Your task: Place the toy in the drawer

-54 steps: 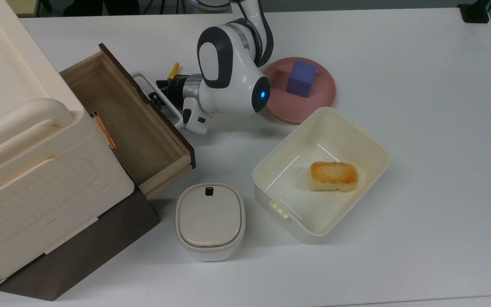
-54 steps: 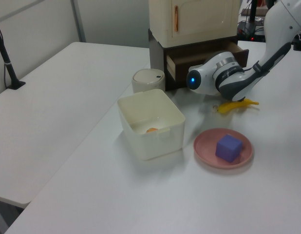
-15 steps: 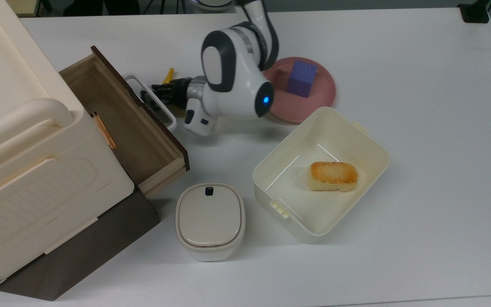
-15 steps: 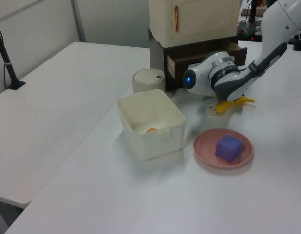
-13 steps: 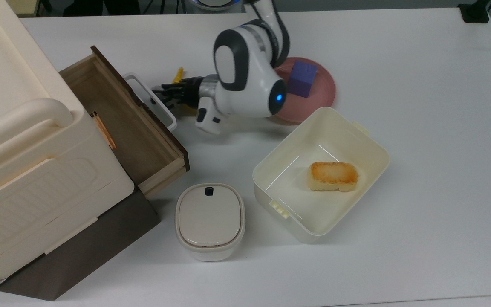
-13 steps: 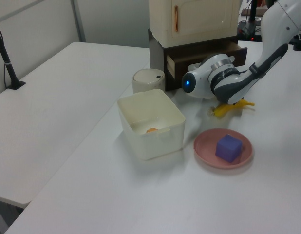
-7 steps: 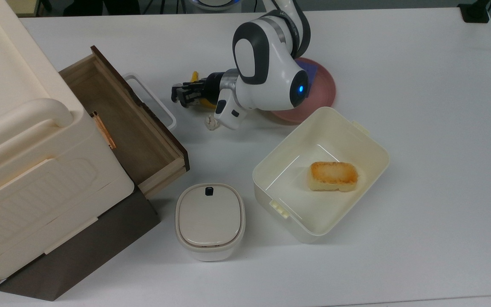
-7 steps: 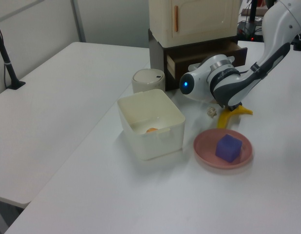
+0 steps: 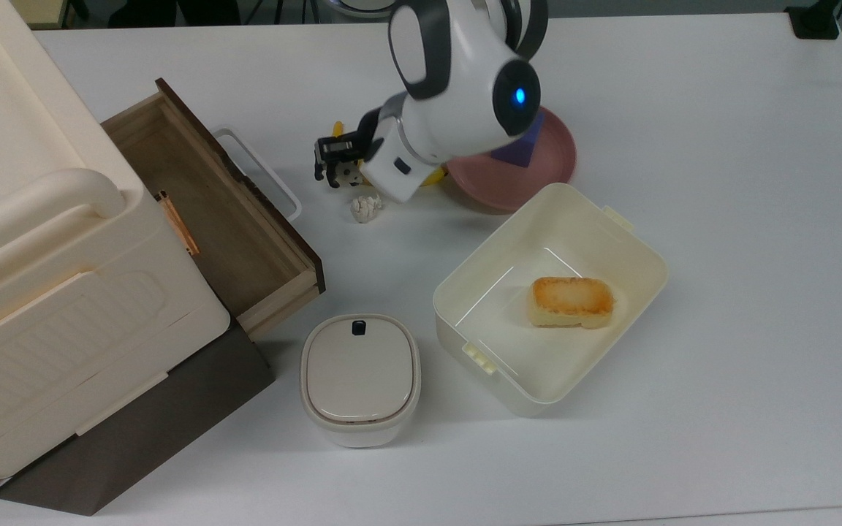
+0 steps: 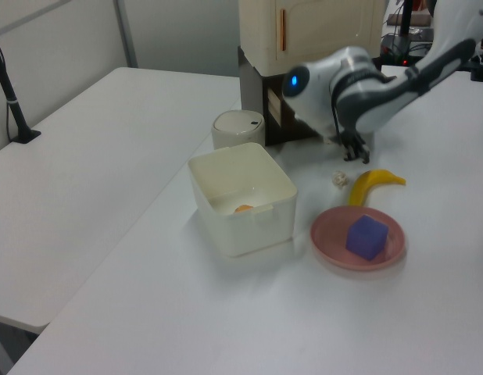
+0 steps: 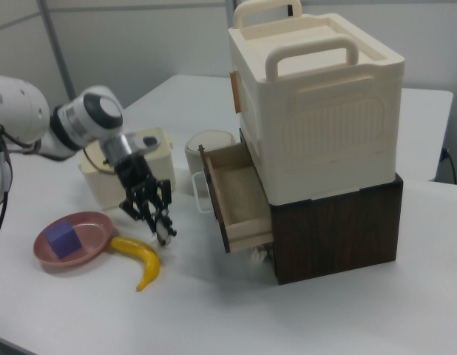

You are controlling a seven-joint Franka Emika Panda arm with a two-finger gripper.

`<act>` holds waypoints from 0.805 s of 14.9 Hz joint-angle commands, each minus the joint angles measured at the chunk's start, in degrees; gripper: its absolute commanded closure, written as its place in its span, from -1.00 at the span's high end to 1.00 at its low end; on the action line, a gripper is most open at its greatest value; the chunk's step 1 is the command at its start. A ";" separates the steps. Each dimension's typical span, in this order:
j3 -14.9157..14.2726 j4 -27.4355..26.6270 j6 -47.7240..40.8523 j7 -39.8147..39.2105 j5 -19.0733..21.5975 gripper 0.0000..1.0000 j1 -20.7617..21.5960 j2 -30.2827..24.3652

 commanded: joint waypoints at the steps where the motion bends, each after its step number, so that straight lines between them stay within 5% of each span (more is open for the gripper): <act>1: -0.53 3.43 0.93 0.85 3.67 -1.00 -1.34 -2.71; 12: -1.75 14.50 1.72 4.71 13.42 -1.00 -3.80 -6.58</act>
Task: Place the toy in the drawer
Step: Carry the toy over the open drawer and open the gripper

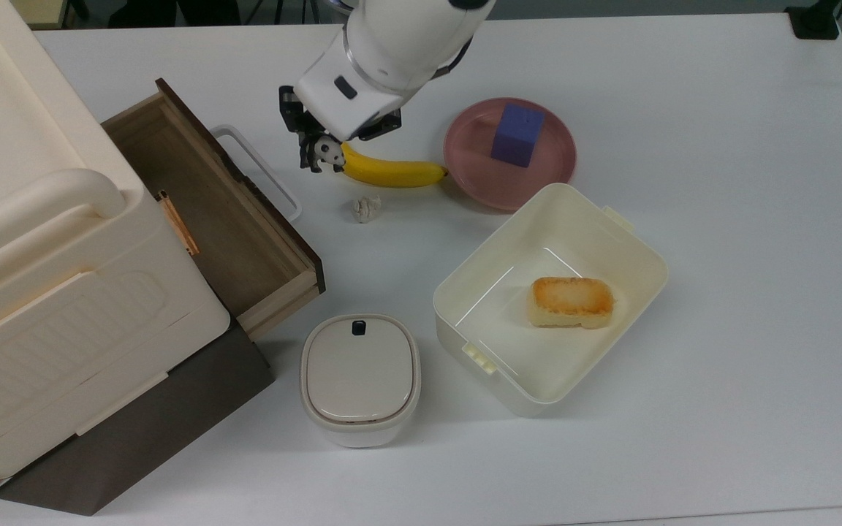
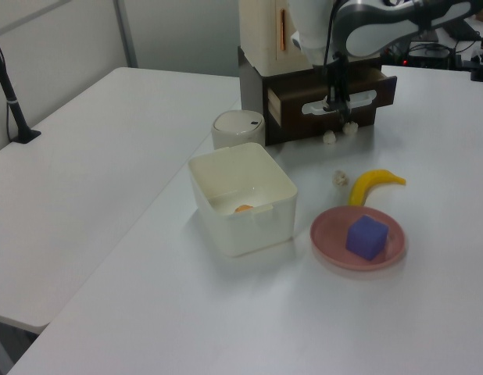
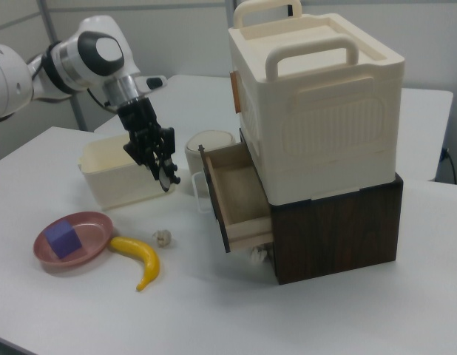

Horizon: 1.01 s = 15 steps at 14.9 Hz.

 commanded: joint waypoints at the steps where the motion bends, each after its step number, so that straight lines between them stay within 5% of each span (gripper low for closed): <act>1: -2.68 3.77 1.27 2.22 4.90 -1.00 -0.48 -1.29; 5: -4.80 4.93 4.15 2.40 7.01 -1.00 -1.97 -2.43; 12: -13.94 4.75 13.31 2.84 10.36 -1.00 -2.15 -2.78; 15: -14.91 4.31 16.56 2.31 10.36 -1.00 -2.24 -2.70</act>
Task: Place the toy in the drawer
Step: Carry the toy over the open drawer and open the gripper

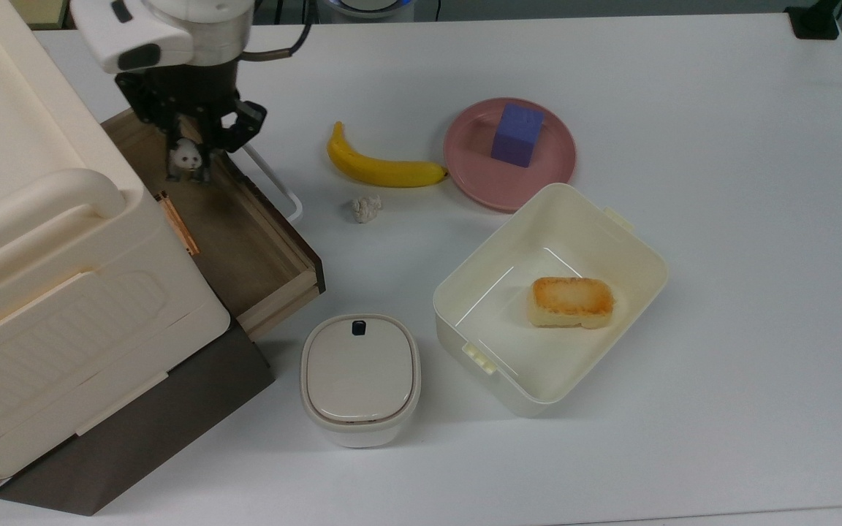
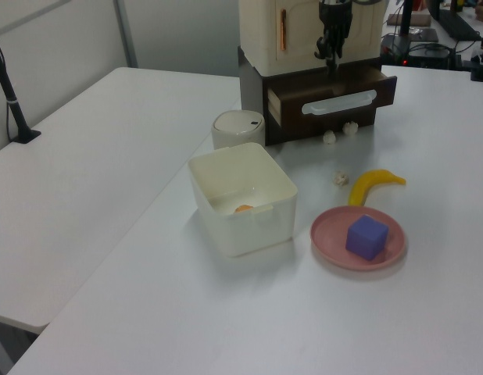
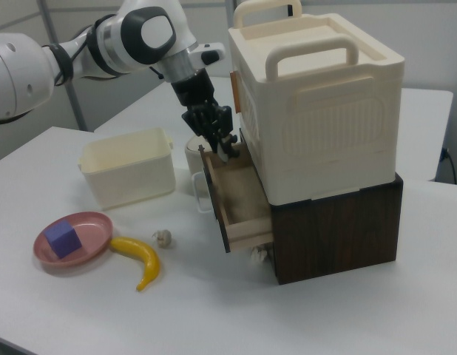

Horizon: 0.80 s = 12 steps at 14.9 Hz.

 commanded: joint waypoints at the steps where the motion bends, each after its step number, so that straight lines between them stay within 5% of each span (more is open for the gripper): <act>1: -1.30 -1.66 3.19 0.96 1.48 -0.09 0.60 -1.23; 2: -1.47 -1.92 3.36 0.96 1.22 0.99 0.60 -1.14; 12: -1.48 -2.27 1.27 2.01 1.75 1.00 0.69 -2.01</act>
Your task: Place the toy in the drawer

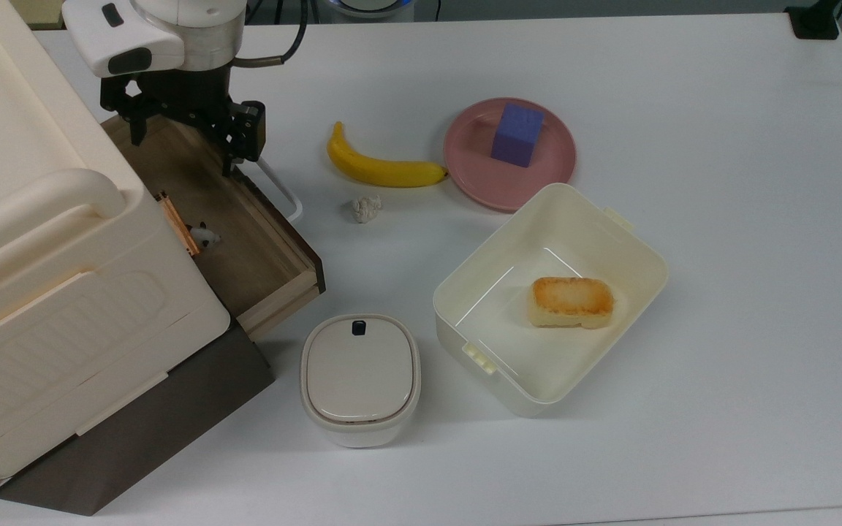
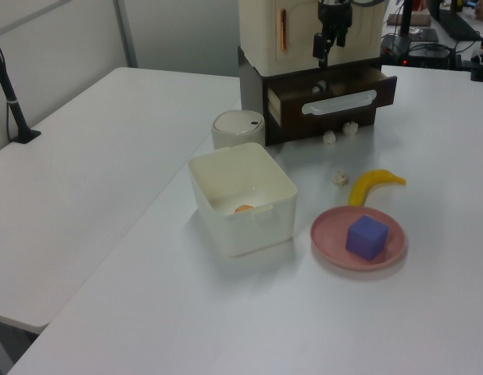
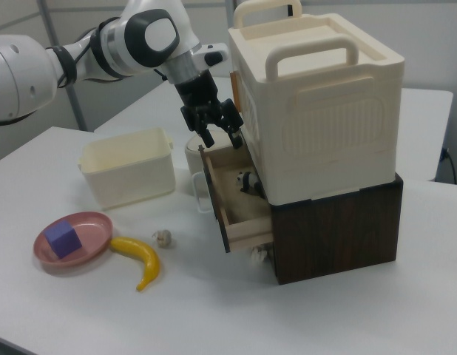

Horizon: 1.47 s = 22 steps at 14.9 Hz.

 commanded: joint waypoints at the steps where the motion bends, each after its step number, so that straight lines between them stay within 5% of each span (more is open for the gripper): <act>1: -0.96 -2.09 -2.35 2.78 2.50 1.00 0.71 -3.16; 5: -2.27 -2.70 -3.95 4.80 9.86 1.00 0.88 -8.77; 11: -3.42 -7.70 -6.14 6.30 12.00 1.00 2.37 -16.07; 16: -13.17 -7.71 -10.89 8.77 16.83 1.00 12.65 -18.81; 22: -12.83 -8.32 -10.90 5.45 17.18 1.00 12.84 -19.25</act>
